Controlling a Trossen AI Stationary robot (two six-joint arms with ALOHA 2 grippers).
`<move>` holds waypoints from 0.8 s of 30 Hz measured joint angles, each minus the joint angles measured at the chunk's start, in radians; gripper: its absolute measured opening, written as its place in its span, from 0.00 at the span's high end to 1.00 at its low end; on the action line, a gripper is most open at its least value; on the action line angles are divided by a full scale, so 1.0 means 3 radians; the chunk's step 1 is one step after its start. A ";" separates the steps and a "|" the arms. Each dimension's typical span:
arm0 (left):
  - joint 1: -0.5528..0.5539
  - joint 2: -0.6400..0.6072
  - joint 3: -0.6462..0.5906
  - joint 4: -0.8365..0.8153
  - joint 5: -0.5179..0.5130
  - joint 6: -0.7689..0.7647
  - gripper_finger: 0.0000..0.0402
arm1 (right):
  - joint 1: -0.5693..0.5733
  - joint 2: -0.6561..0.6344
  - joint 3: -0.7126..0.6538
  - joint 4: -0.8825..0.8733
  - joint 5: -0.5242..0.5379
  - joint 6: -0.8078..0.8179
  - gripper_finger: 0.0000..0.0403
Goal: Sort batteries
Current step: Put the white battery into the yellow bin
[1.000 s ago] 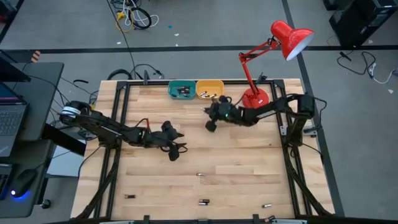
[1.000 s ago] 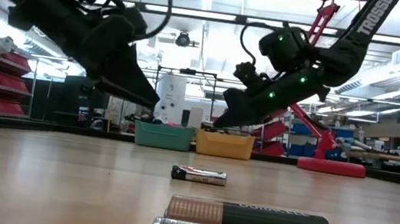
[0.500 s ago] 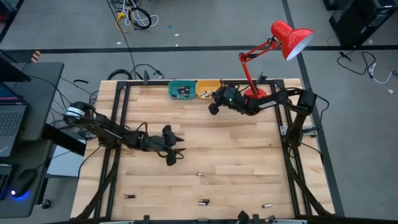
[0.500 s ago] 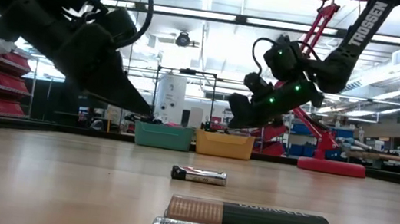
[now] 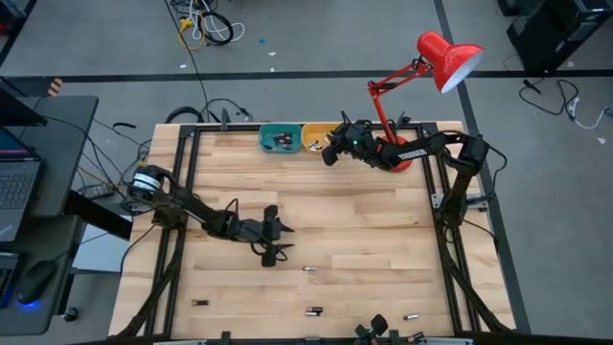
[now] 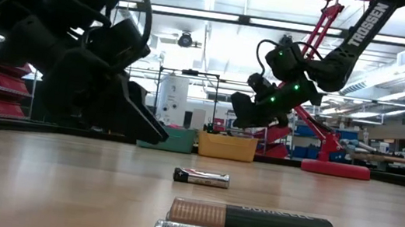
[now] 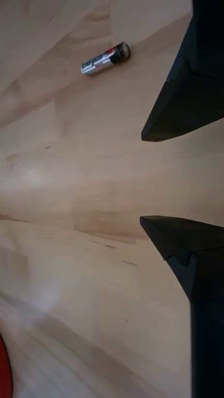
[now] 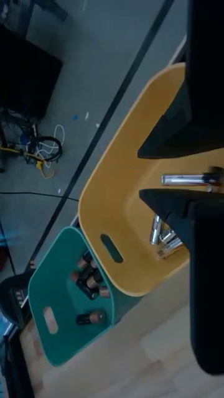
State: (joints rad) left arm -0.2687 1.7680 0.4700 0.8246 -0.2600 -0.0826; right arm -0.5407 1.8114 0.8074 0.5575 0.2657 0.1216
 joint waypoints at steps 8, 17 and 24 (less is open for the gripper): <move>-0.0002 0.0169 0.0084 0.0007 0.0309 0.0184 0.44 | 0.0078 0.0001 0.0003 -0.0032 -0.0076 0.0138 0.68; -0.0068 0.0175 0.0086 0.0001 0.0326 0.0187 0.44 | 0.0708 0.0001 0.0003 0.0108 -0.0371 0.0206 0.68; -0.0257 0.0175 0.0086 0.0008 0.0281 0.0181 0.44 | 0.1497 0.0001 0.0003 0.0071 -0.0373 0.0166 0.68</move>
State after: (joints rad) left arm -0.3457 1.8206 0.4957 0.8269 -0.1756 -0.0284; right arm -0.0917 1.8118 0.8082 0.5788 0.1539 0.1713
